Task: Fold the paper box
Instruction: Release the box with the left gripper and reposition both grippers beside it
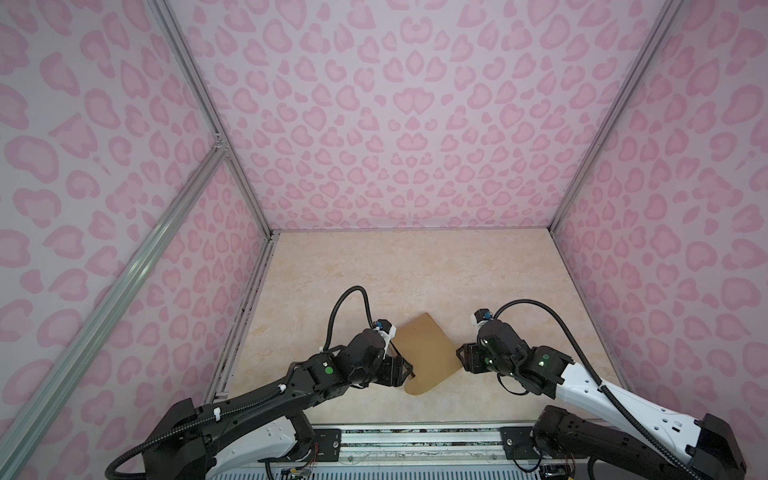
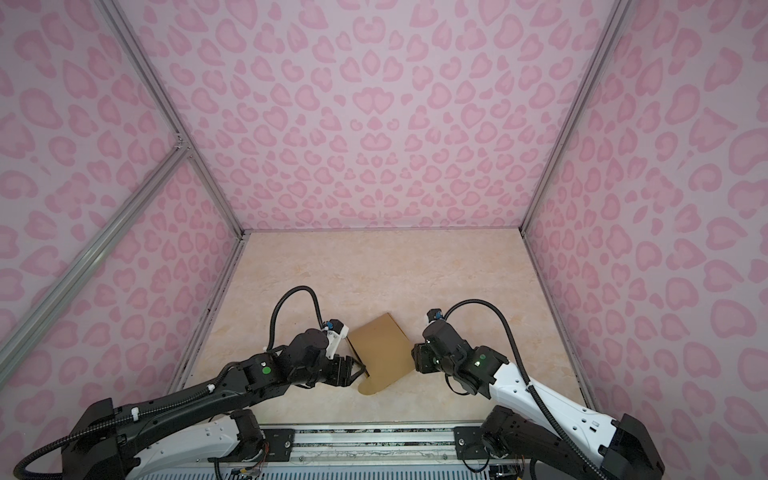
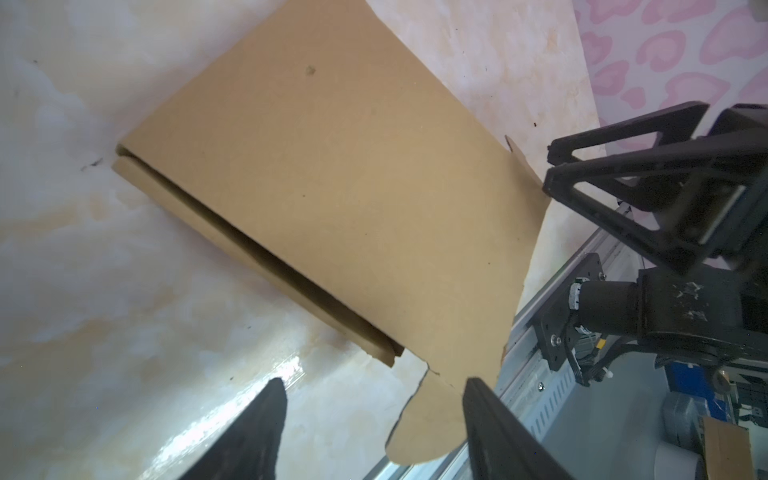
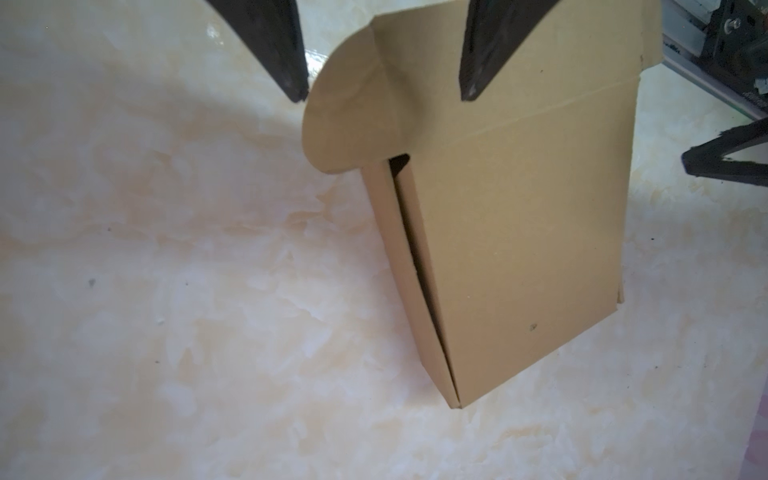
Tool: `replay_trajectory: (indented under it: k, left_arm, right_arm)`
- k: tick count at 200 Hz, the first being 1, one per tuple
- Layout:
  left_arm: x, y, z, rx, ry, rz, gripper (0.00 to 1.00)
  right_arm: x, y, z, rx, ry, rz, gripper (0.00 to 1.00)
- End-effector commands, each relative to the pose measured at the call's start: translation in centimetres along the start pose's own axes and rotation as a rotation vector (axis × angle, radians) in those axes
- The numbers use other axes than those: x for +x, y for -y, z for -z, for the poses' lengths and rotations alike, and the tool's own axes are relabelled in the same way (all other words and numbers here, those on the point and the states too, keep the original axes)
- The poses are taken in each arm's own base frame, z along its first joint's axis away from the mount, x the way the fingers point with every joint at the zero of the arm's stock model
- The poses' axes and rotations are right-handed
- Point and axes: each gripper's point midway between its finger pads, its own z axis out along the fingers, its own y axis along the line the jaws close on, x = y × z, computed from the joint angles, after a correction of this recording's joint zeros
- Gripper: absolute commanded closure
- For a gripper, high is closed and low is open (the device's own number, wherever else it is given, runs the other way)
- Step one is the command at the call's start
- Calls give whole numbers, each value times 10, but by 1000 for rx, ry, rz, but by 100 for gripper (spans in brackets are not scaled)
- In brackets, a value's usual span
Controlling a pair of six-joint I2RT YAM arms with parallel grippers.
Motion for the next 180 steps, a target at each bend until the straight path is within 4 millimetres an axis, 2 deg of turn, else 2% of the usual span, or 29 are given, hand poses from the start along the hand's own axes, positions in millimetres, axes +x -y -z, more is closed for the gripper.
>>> replay_trajectory:
  k: [1,32,65,125,180]
  left_arm:
    - [-5,9,-1,54,41,45,30]
    - [-4,21,-5,96,31,56,30]
    - [0,31,-13,135,20,81,30]
    - [12,33,-27,140,-12,97,30]
    - [19,32,-29,137,-21,113,30]
  right_arm:
    - [-6,-10,-6,-72,15,21,38]
    - [4,-10,-15,-85,-25,21,38]
    - [7,-12,-15,-105,-32,13,39]
    - [19,-15,-22,-134,-73,-9,40]
    - [25,-21,-19,-154,-72,-20,41]
